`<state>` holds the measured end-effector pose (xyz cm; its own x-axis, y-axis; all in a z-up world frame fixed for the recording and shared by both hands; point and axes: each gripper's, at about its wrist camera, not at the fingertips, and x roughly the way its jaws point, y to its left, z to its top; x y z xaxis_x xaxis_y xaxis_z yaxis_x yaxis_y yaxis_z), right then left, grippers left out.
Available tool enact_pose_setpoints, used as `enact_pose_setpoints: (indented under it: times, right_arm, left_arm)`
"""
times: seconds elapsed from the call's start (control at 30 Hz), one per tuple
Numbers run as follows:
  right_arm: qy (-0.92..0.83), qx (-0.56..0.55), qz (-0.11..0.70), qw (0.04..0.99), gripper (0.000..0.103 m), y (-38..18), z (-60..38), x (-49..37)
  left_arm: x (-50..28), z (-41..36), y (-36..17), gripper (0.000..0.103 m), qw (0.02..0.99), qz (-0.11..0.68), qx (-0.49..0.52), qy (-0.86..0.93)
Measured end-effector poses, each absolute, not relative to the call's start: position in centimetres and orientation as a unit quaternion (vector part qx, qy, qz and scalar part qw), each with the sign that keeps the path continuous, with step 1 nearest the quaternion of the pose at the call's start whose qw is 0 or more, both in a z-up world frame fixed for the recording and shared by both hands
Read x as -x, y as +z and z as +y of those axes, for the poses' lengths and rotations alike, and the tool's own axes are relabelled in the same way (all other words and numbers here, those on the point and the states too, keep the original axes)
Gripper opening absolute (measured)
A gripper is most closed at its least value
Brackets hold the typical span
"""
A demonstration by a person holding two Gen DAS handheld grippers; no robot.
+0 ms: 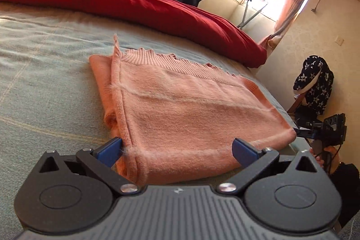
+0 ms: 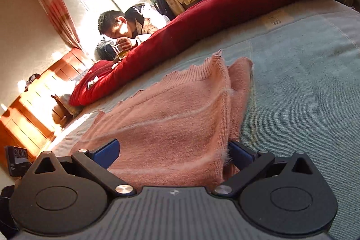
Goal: Fold clothes
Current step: 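Bring both open grippers to the side edge of the folded sweater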
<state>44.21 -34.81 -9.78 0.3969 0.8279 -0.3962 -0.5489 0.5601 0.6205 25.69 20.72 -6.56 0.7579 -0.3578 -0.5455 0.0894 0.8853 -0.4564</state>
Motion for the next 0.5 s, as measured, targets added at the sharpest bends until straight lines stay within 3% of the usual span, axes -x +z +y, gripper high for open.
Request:
enact_pose_setpoints:
  times: [0.5]
  right_arm:
    - [0.506,-0.292,0.403,0.705,0.103,-11.6,-33.3,-47.4]
  left_arm:
    - [-27.1,21.2,-8.2,0.102,0.882,0.337,0.265,-0.195]
